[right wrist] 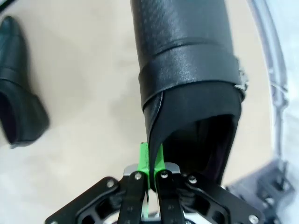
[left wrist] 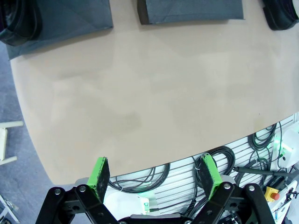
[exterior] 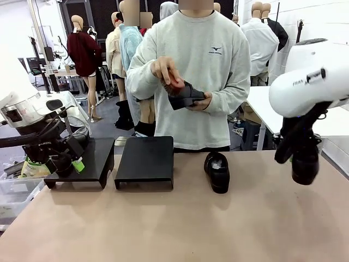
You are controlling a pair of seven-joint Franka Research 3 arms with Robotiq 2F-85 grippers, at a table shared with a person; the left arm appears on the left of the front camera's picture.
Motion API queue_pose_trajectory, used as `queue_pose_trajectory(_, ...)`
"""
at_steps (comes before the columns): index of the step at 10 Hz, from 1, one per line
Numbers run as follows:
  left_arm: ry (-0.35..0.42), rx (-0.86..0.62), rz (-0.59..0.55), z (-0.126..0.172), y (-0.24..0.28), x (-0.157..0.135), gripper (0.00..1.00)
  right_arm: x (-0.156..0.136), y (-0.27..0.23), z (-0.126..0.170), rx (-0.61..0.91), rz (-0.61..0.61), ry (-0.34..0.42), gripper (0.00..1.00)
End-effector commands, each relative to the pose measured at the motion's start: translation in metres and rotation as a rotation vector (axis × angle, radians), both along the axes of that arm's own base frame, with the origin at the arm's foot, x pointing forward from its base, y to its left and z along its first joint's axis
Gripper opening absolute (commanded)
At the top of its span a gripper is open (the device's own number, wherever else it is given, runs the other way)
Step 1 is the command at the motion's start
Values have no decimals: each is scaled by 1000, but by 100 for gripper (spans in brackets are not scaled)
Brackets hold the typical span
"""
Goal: Organize the shoes by placing them on the stand.
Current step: Pick up one Shoe and place it in the middle of the table.
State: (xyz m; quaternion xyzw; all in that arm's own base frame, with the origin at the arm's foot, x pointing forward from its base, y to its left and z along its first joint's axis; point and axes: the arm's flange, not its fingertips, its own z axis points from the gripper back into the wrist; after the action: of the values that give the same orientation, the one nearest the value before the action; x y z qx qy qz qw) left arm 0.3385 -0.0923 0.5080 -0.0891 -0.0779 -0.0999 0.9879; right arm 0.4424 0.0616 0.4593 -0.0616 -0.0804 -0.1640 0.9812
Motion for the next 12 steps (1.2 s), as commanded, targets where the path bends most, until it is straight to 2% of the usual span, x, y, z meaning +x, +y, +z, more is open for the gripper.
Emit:
queue_pose_trajectory(1,3,-17,-9,-1,2,-1,100,-27,10,5,-159,-130,32,0)
queue_pose_trajectory(2,3,-17,-9,-1,2,-1,100,-45,14,12,-184,-95,20,0)
queue_pose_trajectory(3,3,-17,-9,-1,2,-1,100,-19,5,-1,-71,-69,9,0)
queue_pose_trajectory(6,3,-17,-9,-1,2,-1,100,-19,5,-1,-71,-69,9,0)
queue_pose_trajectory(7,3,-17,-9,-1,2,-1,100,-29,7,-4,-110,-91,16,0)
queue_pose_trajectory(9,3,-17,-9,-1,2,-1,100,-50,89,-9,-228,-27,3,0)
queue_pose_trajectory(10,3,-17,-9,-1,2,-1,100,-66,123,-9,-220,30,-20,0)
queue_pose_trajectory(12,3,-17,-9,-1,2,-1,100,-94,180,-16,-145,99,3,0)
